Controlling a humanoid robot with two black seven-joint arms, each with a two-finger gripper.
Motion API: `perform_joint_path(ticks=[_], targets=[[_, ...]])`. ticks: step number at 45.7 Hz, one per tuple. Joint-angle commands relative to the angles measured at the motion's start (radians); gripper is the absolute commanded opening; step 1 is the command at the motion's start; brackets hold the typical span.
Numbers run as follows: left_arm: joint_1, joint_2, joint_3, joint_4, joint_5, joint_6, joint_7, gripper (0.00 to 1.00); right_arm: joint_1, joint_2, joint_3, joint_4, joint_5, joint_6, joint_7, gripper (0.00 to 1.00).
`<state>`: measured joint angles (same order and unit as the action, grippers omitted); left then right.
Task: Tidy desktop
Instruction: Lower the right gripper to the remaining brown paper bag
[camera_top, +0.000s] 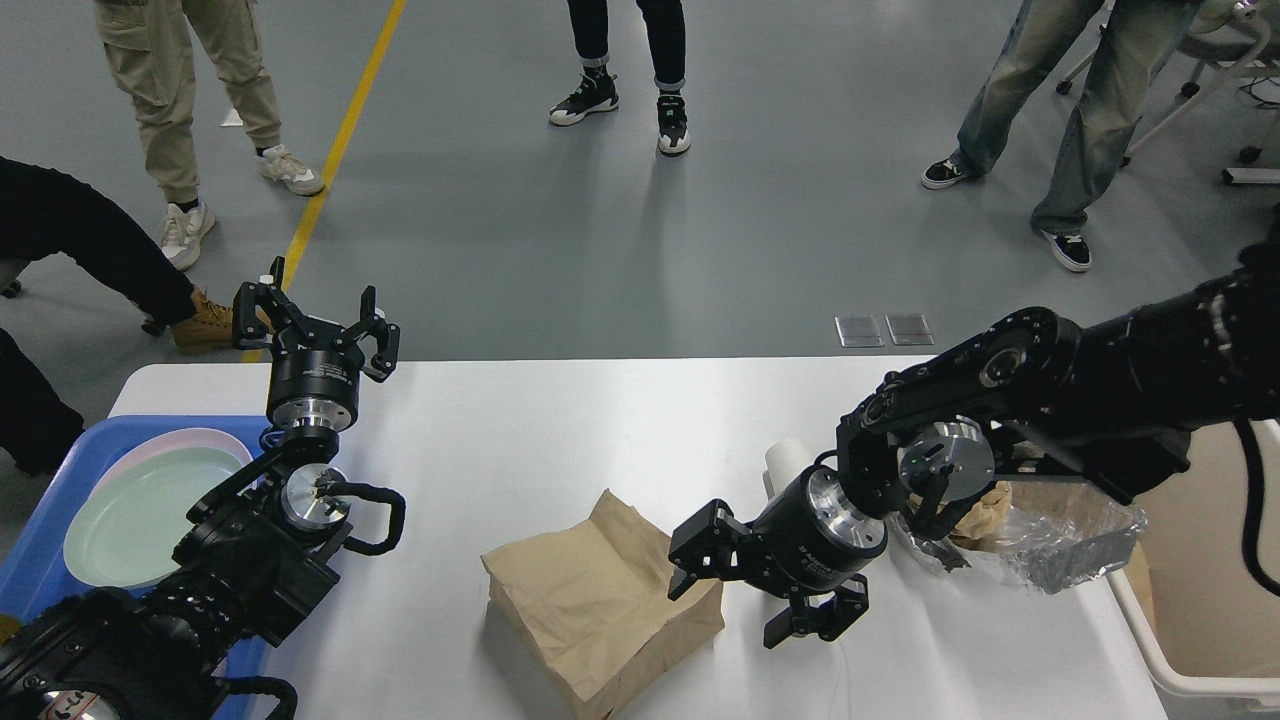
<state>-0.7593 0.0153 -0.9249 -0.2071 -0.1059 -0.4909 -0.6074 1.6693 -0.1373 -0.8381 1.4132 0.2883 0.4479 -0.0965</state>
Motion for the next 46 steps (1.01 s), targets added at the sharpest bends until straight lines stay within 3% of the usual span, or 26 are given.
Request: perform_joint_path(ticks=[1, 21, 46], targets=[[0.0, 0.0, 0.0, 0.0, 0.0, 0.0, 0.0, 0.96, -0.054, 0.012, 0.0, -0.068, -0.001, -0.002, 0.0, 1.0], [0.0, 0.0, 0.0, 0.0, 0.0, 0.0, 0.0, 0.96, -0.212, 0.062, 0.008, -0.235, -0.015, -0.002, 0.003, 1.0], [0.0, 0.0, 0.0, 0.0, 0.0, 0.0, 0.0, 0.96, -0.279, 0.13, 0.123, -0.312, -0.078, -0.026, 0.008, 1.0]])
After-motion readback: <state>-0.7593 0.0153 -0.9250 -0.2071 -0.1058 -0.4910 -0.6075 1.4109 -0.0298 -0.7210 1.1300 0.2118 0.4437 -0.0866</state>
